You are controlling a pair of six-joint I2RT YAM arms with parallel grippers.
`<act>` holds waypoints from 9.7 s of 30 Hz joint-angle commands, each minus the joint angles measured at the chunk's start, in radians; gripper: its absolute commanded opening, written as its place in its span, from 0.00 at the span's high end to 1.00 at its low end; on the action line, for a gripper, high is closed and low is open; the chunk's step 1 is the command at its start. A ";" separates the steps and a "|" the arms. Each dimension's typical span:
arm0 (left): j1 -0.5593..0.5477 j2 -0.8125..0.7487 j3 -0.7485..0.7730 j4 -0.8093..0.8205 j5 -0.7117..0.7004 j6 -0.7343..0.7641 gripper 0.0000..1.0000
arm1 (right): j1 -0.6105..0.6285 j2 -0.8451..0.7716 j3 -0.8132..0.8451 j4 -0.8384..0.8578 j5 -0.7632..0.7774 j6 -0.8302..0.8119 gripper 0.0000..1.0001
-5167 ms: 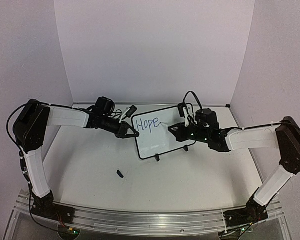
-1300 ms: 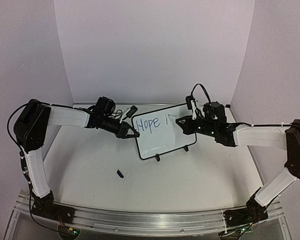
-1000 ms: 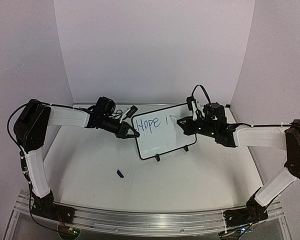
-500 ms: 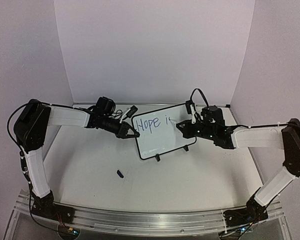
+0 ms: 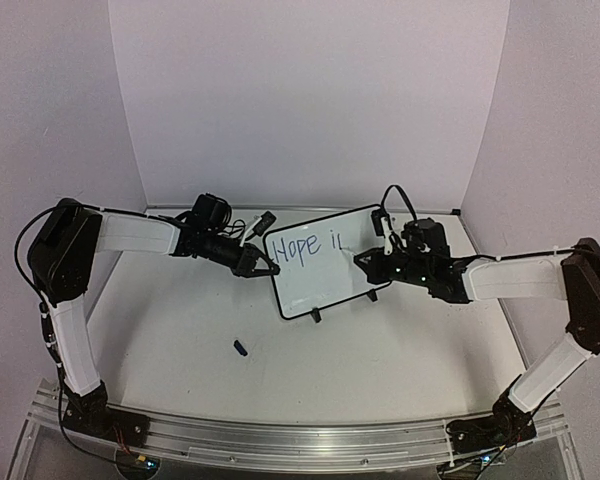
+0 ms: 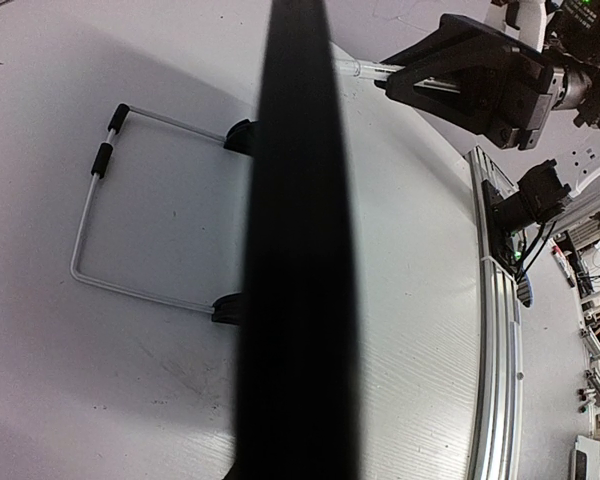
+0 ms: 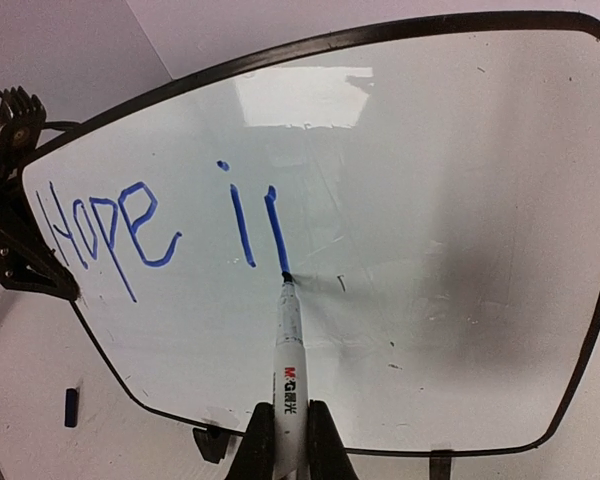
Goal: Write a sentence on the whiteboard
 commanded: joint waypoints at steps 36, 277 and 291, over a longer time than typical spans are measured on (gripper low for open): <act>-0.019 0.024 0.031 -0.057 0.004 0.004 1.00 | -0.002 -0.036 0.050 0.035 0.130 -0.004 1.00; -0.034 0.010 0.047 -0.095 -0.013 0.025 1.00 | 0.262 0.191 0.105 0.058 0.072 0.003 1.00; -0.036 0.010 0.047 -0.098 -0.016 0.027 1.00 | 0.262 0.152 0.061 0.044 0.181 0.022 1.00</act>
